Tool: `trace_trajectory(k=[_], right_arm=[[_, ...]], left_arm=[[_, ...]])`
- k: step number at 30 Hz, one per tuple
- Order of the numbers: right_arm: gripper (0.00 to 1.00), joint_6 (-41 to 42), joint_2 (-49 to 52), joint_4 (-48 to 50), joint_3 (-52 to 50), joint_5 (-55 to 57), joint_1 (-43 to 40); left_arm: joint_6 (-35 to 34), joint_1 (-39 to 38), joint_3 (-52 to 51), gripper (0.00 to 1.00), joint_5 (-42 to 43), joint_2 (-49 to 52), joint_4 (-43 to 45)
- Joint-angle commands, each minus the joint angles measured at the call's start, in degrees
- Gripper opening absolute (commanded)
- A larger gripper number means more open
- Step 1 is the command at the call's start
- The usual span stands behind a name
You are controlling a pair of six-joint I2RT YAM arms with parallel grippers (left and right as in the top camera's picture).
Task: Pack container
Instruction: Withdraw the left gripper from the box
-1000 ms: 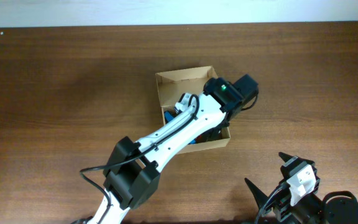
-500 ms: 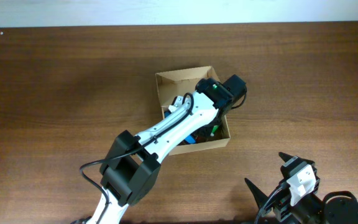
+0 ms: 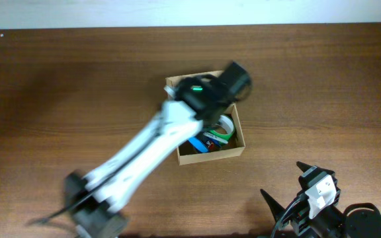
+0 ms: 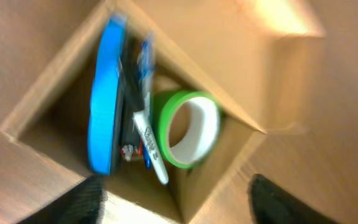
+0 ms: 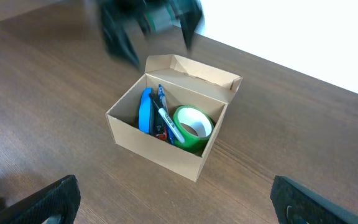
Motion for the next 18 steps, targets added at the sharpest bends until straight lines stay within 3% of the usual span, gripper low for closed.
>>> trace_trajectory(k=[1, 3, 7, 18], right_arm=[[0.99, 0.3, -0.2, 0.2, -0.1, 0.7, -0.2], [0.99, 0.3, -0.2, 0.2, -0.1, 0.7, -0.2], [0.99, 0.3, -0.2, 0.2, -0.1, 0.7, -0.2], [0.99, 0.3, -0.2, 0.2, -0.1, 0.7, -0.2]], left_arm=[[26.4, 3.8, 0.3, 0.85, -2.3, -6.8, -0.3], [33.2, 5.1, 0.3, 0.98, -2.8, -8.6, -0.3], [43.8, 8.2, 0.3, 1.00, -4.2, -12.4, -1.3], [45.0, 10.5, 0.3, 1.00, -5.5, -16.7, -6.1]])
